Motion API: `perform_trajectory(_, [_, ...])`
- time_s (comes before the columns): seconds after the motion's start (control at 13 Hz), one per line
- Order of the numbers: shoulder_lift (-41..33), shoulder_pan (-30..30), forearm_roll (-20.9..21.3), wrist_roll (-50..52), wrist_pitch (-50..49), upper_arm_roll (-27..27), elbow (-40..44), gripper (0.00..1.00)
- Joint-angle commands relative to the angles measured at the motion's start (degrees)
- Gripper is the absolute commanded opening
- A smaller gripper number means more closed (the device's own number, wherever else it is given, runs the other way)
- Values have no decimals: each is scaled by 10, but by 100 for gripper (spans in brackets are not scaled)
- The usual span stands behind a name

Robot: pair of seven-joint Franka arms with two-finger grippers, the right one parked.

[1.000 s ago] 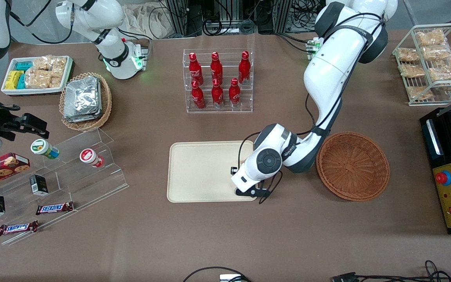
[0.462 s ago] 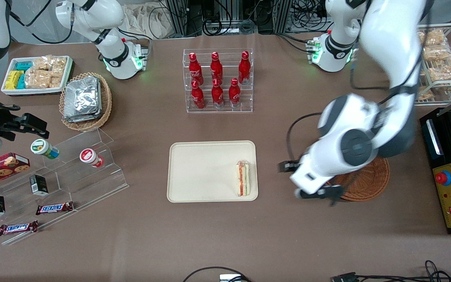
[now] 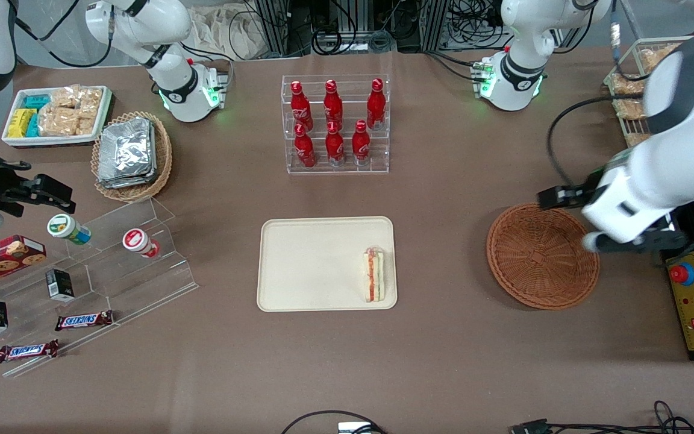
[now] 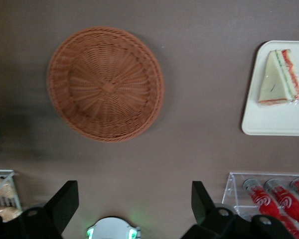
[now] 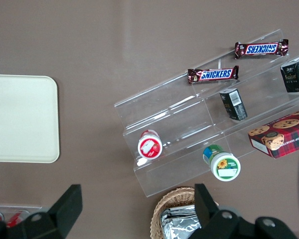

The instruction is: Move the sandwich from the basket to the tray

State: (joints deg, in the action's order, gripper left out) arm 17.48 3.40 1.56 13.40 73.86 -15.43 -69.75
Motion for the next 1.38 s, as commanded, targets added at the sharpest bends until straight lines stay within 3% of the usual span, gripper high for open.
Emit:
perform_trajectory(0.0, [-29, 54, -2, -42, -23, -7, -28, 100])
perform_trajectory(0.54, [-86, 67, 6, -44, -28, -5, -135, 100])
perform_trajectory(0.77, [-132, 96, 1, -56, 18, -5, -199, 100])
perform_trajectory(0.92, [-168, 65, 2, -64, 52, 34, -244, 100])
perform_trajectory(1.08, [-184, -10, 1, -64, 76, 113, -265, 100])
perform_trajectory(1.31, [-182, -13, -1, -69, 100, 117, -266, 100])
